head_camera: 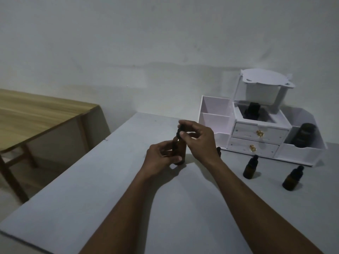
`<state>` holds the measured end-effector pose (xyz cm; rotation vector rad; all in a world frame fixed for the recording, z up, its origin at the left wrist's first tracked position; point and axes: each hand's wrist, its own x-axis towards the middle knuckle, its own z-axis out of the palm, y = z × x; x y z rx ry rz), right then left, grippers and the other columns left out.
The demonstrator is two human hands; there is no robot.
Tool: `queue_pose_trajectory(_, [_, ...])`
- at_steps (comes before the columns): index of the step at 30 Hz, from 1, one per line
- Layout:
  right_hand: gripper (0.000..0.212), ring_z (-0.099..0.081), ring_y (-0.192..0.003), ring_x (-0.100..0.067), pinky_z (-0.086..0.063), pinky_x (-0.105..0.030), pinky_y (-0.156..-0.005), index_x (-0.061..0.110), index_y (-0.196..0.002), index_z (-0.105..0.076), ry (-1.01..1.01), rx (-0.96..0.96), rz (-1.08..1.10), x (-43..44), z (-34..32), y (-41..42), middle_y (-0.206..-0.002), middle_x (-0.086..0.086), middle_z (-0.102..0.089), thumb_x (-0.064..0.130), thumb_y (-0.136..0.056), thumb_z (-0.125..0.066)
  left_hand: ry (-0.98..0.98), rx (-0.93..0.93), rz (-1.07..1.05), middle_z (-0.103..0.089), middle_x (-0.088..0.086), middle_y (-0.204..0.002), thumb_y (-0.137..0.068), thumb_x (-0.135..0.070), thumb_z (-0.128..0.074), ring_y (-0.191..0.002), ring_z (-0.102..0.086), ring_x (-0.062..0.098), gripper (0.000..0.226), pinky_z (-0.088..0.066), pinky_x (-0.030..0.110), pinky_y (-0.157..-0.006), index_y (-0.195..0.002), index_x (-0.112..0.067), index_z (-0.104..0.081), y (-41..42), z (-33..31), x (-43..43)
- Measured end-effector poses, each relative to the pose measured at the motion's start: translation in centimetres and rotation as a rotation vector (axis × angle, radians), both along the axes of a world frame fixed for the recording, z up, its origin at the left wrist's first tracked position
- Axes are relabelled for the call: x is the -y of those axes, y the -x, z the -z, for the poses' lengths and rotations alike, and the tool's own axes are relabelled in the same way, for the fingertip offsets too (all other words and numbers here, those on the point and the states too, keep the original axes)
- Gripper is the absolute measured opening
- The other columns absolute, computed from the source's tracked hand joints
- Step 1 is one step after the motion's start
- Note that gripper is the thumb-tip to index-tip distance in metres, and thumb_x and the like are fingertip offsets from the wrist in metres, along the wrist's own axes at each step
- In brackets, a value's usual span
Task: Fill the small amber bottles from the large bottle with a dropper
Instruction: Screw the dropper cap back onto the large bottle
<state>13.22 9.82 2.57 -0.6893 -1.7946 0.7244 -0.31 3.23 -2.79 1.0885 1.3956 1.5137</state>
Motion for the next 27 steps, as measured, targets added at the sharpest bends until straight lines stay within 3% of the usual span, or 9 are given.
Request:
queue_pose_trajectory(4, [0.030, -0.067, -0.086, -0.004, -0.056, -0.017, -0.074, 0.025, -0.105, -0.072, 0.009, -0.027, 0.030, -0.15, 0.09, 0.14, -0.096, 0.014, -0.072, 0.019, -0.077, -0.083, 0.002, -0.020, 0.006, -0.075, -0.007, -0.114, -0.072, -0.002, -0.087, -0.111, -0.069, 0.025, 0.049, -0.059, 0.050, -0.091, -0.112, -0.028, -0.074, -0.06, -0.01, -0.01])
queue_pose_trajectory(7, [0.034, -0.066, -0.096, 0.000, -0.055, -0.013, -0.079, 0.029, -0.113, -0.069, 0.024, -0.030, -0.012, -0.09, 0.03, 0.17, -0.105, 0.017, -0.070, 0.015, -0.083, -0.076, -0.002, 0.053, 0.024, -0.076, -0.003, -0.111, -0.072, 0.005, -0.085, -0.109, -0.068, 0.027, 0.050, -0.063, 0.038, -0.074, -0.114, -0.019, -0.074, -0.11, -0.04, 0.12])
queue_pose_trajectory(10, [0.032, -0.069, -0.092, 0.001, -0.057, -0.020, -0.083, 0.022, -0.111, -0.073, 0.029, -0.024, -0.042, -0.02, -0.24, 0.03, -0.101, 0.013, -0.073, 0.002, -0.086, -0.069, -0.017, 0.094, 0.054, -0.075, 0.001, -0.115, -0.068, 0.005, -0.087, -0.112, -0.066, 0.033, 0.054, -0.062, 0.049, -0.079, -0.116, -0.016, -0.074, -0.06, 0.14, 0.05])
queue_pose_trajectory(12, [0.027, -0.070, -0.086, -0.001, -0.058, -0.021, -0.079, 0.021, -0.104, -0.074, 0.023, -0.025, -0.017, -0.07, -0.30, 0.01, -0.095, 0.011, -0.074, 0.006, -0.082, -0.075, -0.007, 0.053, 0.036, -0.074, -0.001, -0.116, -0.071, 0.003, -0.087, -0.112, -0.067, 0.030, 0.050, -0.062, 0.045, -0.081, -0.114, -0.018, -0.074, -0.02, 0.13, 0.02])
queue_pose_trajectory(16, [0.028, -0.068, -0.085, -0.005, -0.057, -0.018, -0.075, 0.022, -0.100, -0.072, 0.044, -0.055, 0.002, -0.03, -0.16, 0.21, -0.091, 0.011, -0.072, 0.018, -0.075, -0.084, -0.007, 0.011, 0.025, -0.075, -0.005, -0.116, -0.069, -0.005, -0.089, -0.114, -0.067, 0.030, 0.057, -0.057, 0.055, -0.091, -0.121, -0.022, -0.073, -0.03, 0.09, -0.07])
queue_pose_trajectory(20, [0.031, -0.068, -0.094, 0.002, -0.054, -0.014, -0.081, 0.025, -0.111, -0.071, 0.073, -0.051, -0.050, -0.06, -0.07, 0.20, -0.100, 0.015, -0.072, 0.006, -0.087, -0.070, -0.018, 0.042, 0.036, -0.075, -0.003, -0.114, -0.070, 0.001, -0.088, -0.111, -0.067, 0.030, 0.056, -0.061, 0.050, -0.085, -0.121, -0.018, -0.073, 0.09, 0.14, 0.03])
queue_pose_trajectory(22, [0.031, -0.070, -0.093, -0.002, -0.056, -0.019, -0.083, 0.022, -0.109, -0.074, 0.070, -0.037, -0.046, -0.21, -0.16, 0.06, -0.099, 0.012, -0.074, 0.001, -0.086, -0.068, -0.030, 0.006, 0.028, -0.076, -0.003, -0.113, -0.072, 0.001, -0.087, -0.108, -0.069, 0.026, 0.057, -0.062, 0.044, -0.084, -0.123, -0.017, -0.071, 0.23, 0.13, -0.01])
queue_pose_trajectory(27, [0.024, -0.070, -0.083, -0.005, -0.058, -0.022, -0.078, 0.020, -0.100, -0.075, 0.072, -0.054, -0.019, -0.35, -0.28, 0.10, -0.091, 0.010, -0.074, 0.010, -0.079, -0.080, -0.015, -0.011, 0.007, -0.076, -0.002, -0.112, -0.067, -0.005, -0.089, -0.108, -0.070, 0.028, 0.053, -0.058, 0.055, -0.090, -0.113, -0.028, -0.075, 0.48, 0.39, -0.18])
